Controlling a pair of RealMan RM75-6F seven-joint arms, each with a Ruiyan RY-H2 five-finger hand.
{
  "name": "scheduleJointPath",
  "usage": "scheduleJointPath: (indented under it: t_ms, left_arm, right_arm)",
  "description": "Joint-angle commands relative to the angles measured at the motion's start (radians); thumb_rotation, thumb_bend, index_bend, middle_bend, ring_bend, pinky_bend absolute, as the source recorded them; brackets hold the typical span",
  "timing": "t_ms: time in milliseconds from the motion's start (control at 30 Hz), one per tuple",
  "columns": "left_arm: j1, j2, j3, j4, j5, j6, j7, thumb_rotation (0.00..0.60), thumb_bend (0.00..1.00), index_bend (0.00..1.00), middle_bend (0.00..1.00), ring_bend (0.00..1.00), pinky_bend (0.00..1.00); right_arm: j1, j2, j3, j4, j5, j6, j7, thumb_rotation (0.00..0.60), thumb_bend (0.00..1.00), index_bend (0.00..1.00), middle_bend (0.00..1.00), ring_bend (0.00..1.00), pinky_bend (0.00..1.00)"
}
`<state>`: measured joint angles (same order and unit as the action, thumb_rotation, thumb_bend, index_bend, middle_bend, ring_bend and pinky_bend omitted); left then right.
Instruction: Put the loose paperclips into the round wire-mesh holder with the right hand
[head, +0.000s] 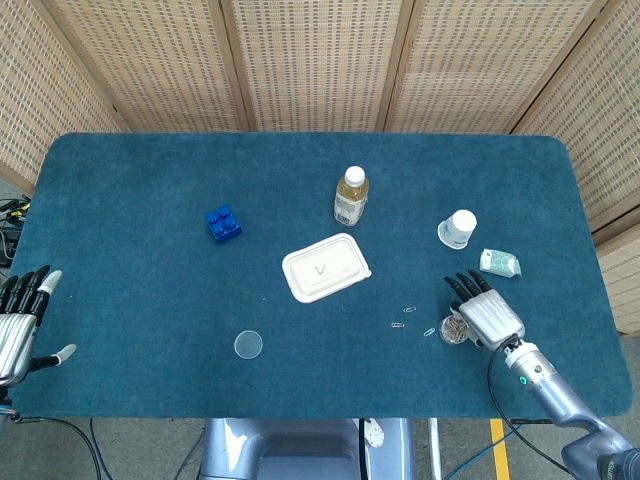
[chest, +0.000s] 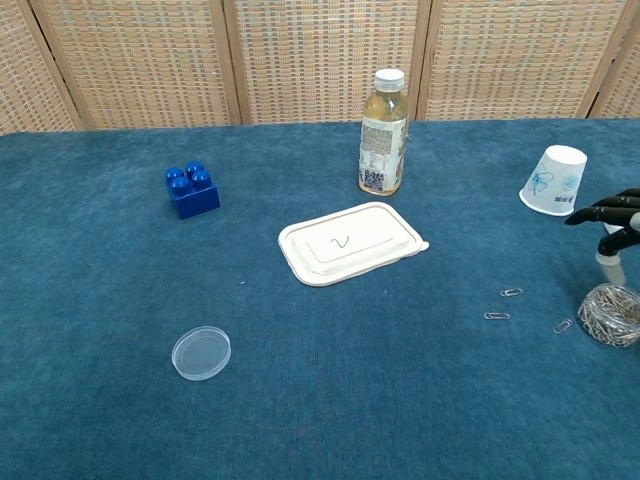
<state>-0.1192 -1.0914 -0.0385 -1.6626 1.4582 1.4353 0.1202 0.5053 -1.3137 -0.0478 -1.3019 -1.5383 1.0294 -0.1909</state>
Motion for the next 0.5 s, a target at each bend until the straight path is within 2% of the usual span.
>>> scheduleJointPath:
  t_ms: [33, 333, 500]
  left_arm:
    - [0.0, 0.0, 0.0, 0.0, 0.0, -0.001, 0.001, 0.6, 0.0, 0.0, 0.0, 0.0, 0.0]
    - [-0.001, -0.002, -0.001, 0.003, -0.002, -0.002, 0.001, 0.6, 0.0, 0.0, 0.0, 0.0, 0.0]
    - [0.001, -0.001, -0.001, 0.002, 0.001, 0.005, -0.001, 0.6, 0.0, 0.0, 0.0, 0.0, 0.0]
  right_arm:
    - [-0.001, 0.0, 0.0, -0.002, 0.0, 0.0, -0.002, 0.6, 0.27, 0.4, 0.06, 0.0, 0.02]
    - [-0.007, 0.006, 0.006, -0.009, -0.008, 0.019, 0.007, 0.6, 0.27, 0.4, 0.06, 0.0, 0.02]
    - [-0.032, 0.065, 0.024, -0.079, -0.021, 0.101, 0.048, 0.6, 0.26, 0.38, 0.06, 0.0, 0.02]
